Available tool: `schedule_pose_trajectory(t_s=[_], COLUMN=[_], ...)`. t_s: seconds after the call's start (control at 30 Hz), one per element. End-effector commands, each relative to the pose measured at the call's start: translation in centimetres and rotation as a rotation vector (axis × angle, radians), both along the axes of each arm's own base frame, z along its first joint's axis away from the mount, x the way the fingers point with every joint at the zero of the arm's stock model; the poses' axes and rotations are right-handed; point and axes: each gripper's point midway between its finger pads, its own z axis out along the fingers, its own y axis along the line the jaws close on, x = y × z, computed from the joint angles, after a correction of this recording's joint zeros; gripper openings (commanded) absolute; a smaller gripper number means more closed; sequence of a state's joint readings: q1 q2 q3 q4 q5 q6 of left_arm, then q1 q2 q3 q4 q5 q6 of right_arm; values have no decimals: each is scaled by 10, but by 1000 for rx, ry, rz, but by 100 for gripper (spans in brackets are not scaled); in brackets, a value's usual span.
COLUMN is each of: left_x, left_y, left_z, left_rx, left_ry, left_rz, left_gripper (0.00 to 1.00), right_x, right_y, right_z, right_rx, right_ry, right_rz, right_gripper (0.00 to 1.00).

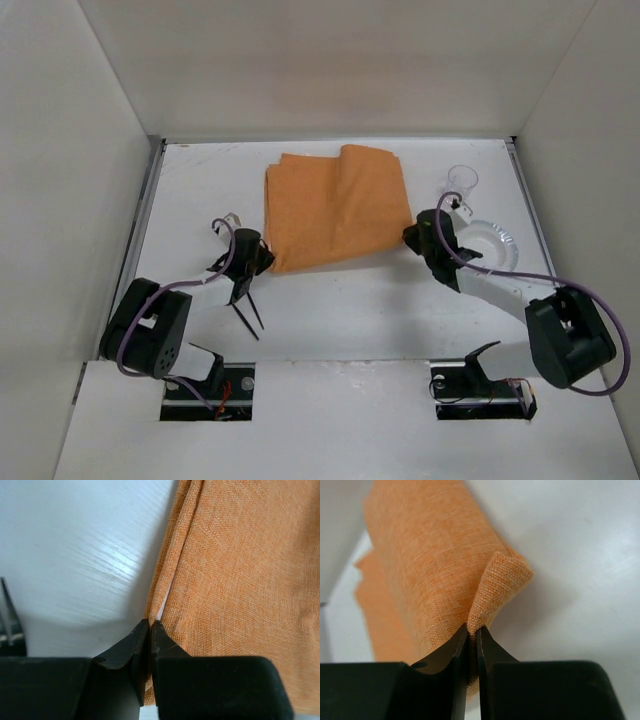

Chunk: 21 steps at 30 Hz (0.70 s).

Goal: Set the dinner table for one person

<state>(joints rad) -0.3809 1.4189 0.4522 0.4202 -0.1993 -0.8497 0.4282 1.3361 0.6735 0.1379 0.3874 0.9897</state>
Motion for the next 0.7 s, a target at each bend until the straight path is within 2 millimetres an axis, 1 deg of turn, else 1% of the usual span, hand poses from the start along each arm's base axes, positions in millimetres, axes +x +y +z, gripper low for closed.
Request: schedule_pose_trajectory(t_s=[0.0,0.13,0.17,0.2,0.27,0.3,0.37,0.43,0.5,0.53,0.6,0.67], left_x=[-5,-9,-11,-13,-18,-20,-22,-23,-24,-24,-26,-29], left_y=[31,51,56,58,64,66,70,71,70,70,74,77], left_z=[5,21,24,25,26,26,27,32,42,47,57,60], left_rx=[62,85,94,103,123,128,131,128,123,121,139,179], left_ry=[-11,-45,-48,-48,-44,-44,-46,-65,-102,-121,-152,-151], left_rz=[88,145,156,161,172,176,184,185,177,179,196,205], left_gripper=[3,3,3,3,3,4,10,19,29,32,38,41], right_x=[-18,-49,-59,-65,-77,-80,-86,-89,-91,-92,-93,-96], right_y=[-5,0,1,1,-5,-7,-8,-6,-5,-7,-10,-15], right_z=[-25,-37,-39,-40,-44,-45,-48,-48,-41,-36,-24,-21], right_rx=[-30,-112,-140,-157,-209,-220,-223,-211,-210,-212,-216,-219], right_ry=[43,71,76,81,99,104,115,118,98,86,56,49], right_rz=[-73,-56,-54,-54,-62,-66,-48,-21,-1,4,13,15], right_gripper=[16,17,17,18,21,22,31,45,56,62,68,72])
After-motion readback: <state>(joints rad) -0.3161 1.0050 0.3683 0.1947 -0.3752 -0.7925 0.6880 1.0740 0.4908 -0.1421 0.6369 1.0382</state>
